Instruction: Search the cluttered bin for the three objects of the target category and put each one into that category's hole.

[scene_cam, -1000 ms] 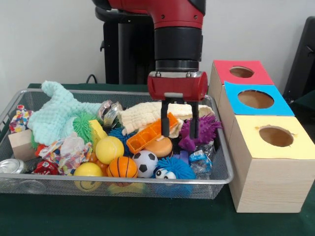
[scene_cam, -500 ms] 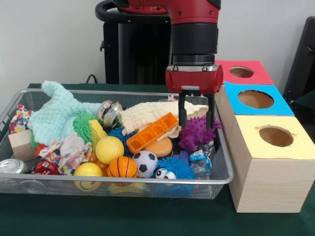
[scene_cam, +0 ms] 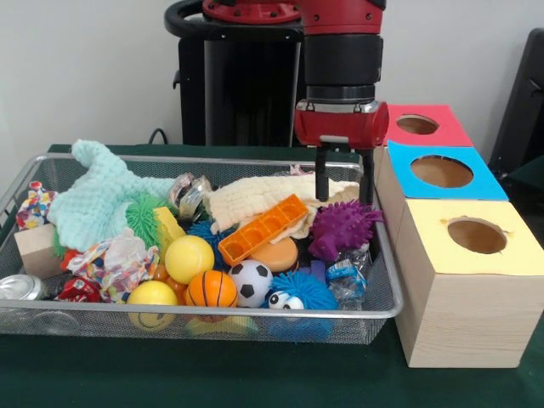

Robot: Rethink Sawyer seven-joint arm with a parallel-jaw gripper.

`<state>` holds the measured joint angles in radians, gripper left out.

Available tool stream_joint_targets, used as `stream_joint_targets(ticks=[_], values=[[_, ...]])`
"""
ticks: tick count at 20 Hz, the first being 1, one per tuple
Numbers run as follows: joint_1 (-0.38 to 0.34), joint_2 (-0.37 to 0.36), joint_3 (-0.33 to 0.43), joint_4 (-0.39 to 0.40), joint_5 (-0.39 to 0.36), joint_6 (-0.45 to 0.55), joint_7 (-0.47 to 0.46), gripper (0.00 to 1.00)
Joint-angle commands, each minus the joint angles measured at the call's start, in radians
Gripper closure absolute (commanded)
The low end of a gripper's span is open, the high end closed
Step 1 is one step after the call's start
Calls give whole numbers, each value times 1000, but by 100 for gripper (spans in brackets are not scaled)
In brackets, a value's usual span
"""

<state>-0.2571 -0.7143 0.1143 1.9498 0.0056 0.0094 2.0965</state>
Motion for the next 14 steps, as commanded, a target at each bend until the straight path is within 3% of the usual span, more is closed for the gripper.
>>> stream_joint_targets(ticks=[1,4,7,14], values=[[70,-32,-54,119,127,44,291,0],[179,-55,-169,96,205,153,306,0],[215,-62,-206,86,240,196,288,0],[151,-31,-155,108,262,112,228,0]])
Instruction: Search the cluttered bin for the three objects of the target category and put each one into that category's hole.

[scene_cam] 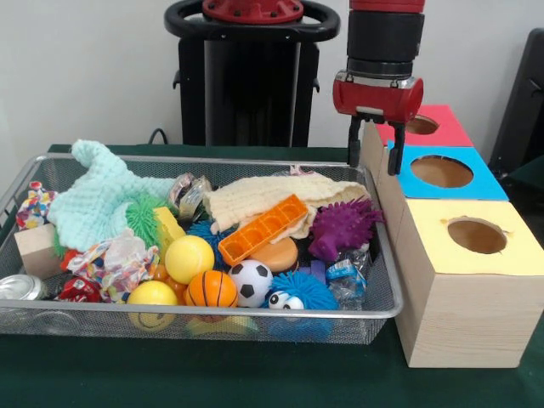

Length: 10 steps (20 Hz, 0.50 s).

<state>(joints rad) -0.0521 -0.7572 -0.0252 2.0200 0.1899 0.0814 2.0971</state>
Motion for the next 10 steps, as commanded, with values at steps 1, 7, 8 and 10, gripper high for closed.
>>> stream_joint_targets(ticks=[1,7,8,10], values=[[-52,6,-28,34,79,45,223,0],[-1,23,-139,-33,92,33,210,0],[25,32,-180,-66,102,49,207,0],[48,22,-242,-122,105,128,191,0]])
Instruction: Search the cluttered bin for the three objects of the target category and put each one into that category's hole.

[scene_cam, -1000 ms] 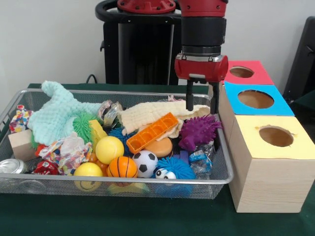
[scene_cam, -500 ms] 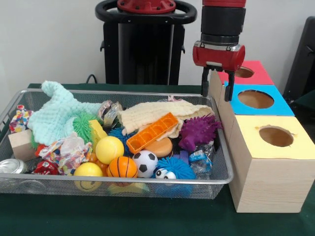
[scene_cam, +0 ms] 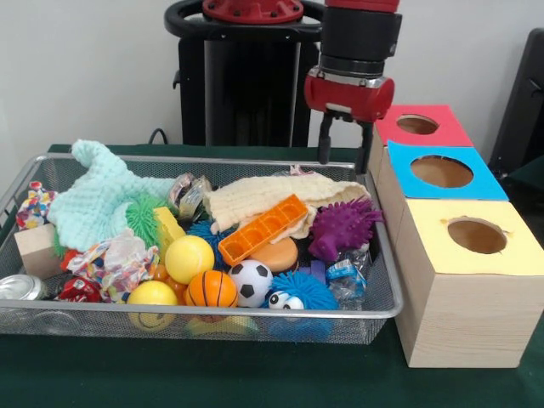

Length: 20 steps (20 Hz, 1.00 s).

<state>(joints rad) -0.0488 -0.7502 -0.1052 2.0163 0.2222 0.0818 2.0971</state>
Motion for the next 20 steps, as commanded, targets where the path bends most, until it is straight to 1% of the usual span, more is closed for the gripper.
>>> stream_joint_targets(ticks=[1,4,6,7,10,11,12,15,17,19,20], values=[[61,2,-199,-146,68,182,184,0],[125,-19,-319,-223,52,307,194,0],[144,-30,-352,-249,38,365,200,0],[162,-20,-374,-263,36,372,207,0],[183,11,-391,-266,44,342,234,0],[185,36,-389,-263,52,300,242,0],[183,56,-377,-256,58,261,248,0],[143,103,-315,-233,58,152,229,0],[82,122,-235,-223,52,87,192,0],[24,130,-154,-209,51,74,160,0],[11,142,-137,-212,53,66,158,0]])
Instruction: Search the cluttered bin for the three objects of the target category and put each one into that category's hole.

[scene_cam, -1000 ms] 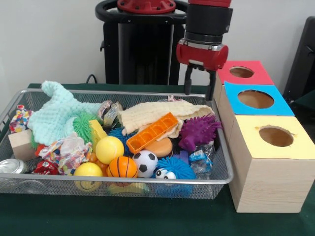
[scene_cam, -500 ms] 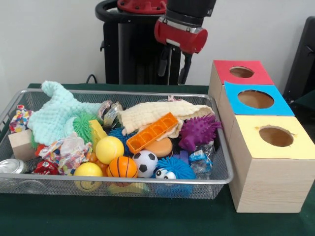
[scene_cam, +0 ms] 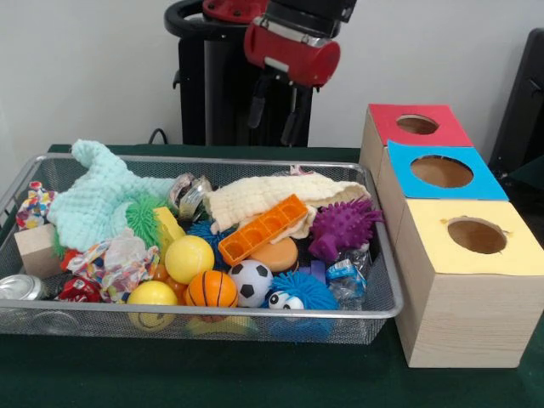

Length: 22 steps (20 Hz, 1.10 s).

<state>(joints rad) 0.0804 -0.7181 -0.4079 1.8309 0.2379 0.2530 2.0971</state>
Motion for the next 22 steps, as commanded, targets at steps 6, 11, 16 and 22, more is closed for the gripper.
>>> stream_joint_targets(ticks=[6,11,16,22], values=[[-176,195,232,1,16,-273,198,0],[-246,243,293,19,-31,-386,197,0],[-278,269,325,9,-46,-429,176,0],[-264,269,314,6,-23,-420,166,0]])
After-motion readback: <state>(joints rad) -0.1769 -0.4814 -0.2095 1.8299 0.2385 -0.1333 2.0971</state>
